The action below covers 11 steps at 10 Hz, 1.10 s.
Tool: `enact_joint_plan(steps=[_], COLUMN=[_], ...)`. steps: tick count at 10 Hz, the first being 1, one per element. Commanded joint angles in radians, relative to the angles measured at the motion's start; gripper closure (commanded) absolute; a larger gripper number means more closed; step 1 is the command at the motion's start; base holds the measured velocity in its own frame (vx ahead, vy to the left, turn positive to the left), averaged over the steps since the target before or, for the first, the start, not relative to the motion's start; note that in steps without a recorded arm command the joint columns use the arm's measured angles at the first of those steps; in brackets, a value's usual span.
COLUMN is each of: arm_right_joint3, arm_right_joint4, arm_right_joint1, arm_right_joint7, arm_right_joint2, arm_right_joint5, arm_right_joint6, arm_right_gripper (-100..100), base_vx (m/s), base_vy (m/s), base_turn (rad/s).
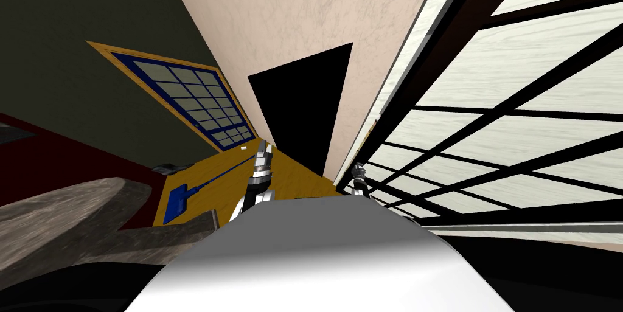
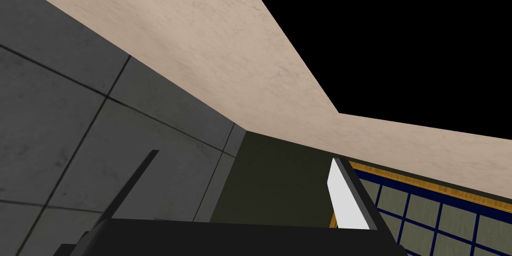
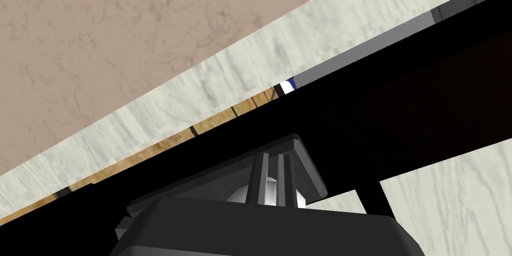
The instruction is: Pull the door open
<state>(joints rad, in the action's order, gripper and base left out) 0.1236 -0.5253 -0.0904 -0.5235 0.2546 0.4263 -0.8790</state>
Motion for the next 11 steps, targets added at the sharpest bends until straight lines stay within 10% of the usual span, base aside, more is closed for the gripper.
enact_joint_plan(steps=[1,3,4,11], arm_right_joint3=[0.011,-0.002,-0.013,-0.038], arm_right_joint4=[-0.034,-0.037,-0.060,-0.090], arm_right_joint1=[0.042,0.043,0.031,0.035], arm_right_joint7=[0.002,-0.067,-0.080,-0.253], arm_right_joint2=[0.008,0.010,-0.002,-0.034], arm_right_joint5=[0.008,0.019,0.025,0.091], arm_right_joint6=[0.032,0.028,0.020,0.010], arm_right_gripper=[100,100,-100,-100], base_vx=[-0.002,-0.028,-0.049,-0.073], base_vy=[0.009,-0.006,0.013,-0.014], base_turn=[0.008,0.025,0.090,0.017])
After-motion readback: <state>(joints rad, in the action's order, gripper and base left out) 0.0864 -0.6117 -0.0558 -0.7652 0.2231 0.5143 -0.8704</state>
